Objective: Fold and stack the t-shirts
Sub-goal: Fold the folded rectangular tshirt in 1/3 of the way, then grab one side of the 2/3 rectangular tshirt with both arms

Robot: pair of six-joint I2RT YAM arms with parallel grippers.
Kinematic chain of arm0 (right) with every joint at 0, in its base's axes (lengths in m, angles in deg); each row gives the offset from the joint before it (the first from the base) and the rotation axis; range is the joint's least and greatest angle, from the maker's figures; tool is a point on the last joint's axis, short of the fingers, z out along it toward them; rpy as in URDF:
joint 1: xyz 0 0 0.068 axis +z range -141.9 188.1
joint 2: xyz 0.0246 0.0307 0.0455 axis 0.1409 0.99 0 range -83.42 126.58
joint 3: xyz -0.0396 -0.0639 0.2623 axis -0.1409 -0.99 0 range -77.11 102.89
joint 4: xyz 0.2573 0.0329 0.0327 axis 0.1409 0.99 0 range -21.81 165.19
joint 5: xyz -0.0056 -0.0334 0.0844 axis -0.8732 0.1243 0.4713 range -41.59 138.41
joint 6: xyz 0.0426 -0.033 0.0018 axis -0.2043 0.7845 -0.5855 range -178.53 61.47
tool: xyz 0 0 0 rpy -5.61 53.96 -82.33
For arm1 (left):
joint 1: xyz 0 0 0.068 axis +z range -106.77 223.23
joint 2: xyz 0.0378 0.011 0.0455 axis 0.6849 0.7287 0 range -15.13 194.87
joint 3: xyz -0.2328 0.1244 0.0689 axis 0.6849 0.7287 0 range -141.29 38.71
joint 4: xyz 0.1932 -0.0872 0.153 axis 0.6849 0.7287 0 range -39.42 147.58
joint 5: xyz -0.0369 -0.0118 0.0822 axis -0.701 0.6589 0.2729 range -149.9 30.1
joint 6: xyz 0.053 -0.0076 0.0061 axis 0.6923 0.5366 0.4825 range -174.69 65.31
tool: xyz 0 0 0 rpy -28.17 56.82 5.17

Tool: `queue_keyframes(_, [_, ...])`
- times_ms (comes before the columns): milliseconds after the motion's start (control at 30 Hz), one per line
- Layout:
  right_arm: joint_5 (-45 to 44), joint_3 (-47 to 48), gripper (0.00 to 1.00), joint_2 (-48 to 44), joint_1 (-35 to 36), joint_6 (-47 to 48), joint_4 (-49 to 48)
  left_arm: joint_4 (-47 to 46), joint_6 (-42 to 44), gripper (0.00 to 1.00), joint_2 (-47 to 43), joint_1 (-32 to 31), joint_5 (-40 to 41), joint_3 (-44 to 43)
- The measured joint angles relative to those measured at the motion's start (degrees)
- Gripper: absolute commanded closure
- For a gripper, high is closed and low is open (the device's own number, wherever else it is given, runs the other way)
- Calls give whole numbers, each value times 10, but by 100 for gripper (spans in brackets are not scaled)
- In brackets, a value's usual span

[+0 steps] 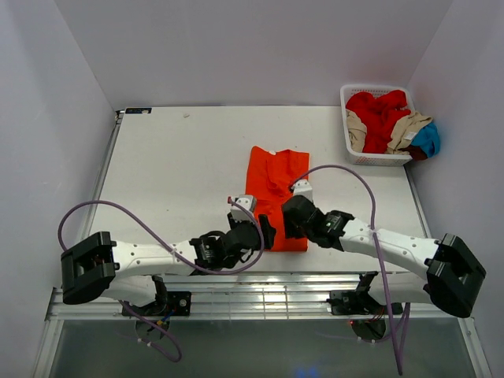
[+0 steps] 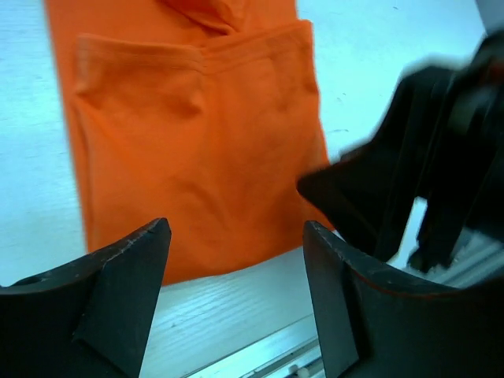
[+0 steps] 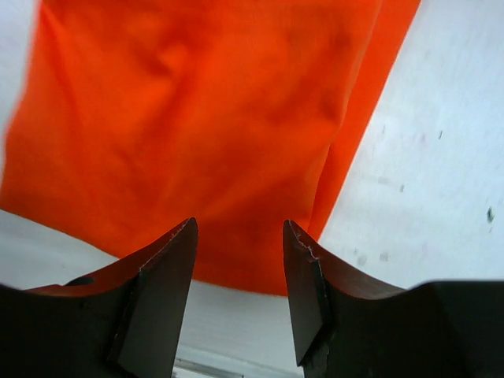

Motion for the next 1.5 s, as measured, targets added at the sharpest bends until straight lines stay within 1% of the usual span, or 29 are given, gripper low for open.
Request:
queue_keyframes(67, [-23,-14,46,15,35,-43,41,51,-7,18,-17,0,26,-5])
queue_keyframes(200, [-60,-17,44,45,89,-115,91,139,-26,16,-20,0,51,-3])
queue_keyframes(300, [-78,-17,43,58,102,-148,112,176,-40,16,-22,0,53,13])
queue_keyframes(433, [-93,-17,42,62,108,-177,130,199,-55,16,-32,0,51,43])
queue_keyframes(567, [-105,-19,41,62,108,-202,141,194,-59,16,-46,0,44,72])
queue_keyframes(700, [-114,-38,41,56,108,-223,141,170,-59,16,-53,0,38,92])
queue_keyframes(933, [-123,-76,42,45,108,-247,134,132,-56,17,-51,0,37,99])
queue_keyframes(1133, [-127,-92,48,33,108,-253,109,102,-53,19,-39,0,37,99])
queue_keyframes(1267, [-127,-96,60,31,108,-254,100,96,-58,25,-21,0,36,100])
queue_keyframes(1333, [-127,-99,63,29,108,-255,96,97,-64,27,-6,0,36,100])
queue_keyframes(1500, [-126,-100,66,29,108,-255,91,92,-73,28,20,0,44,90])
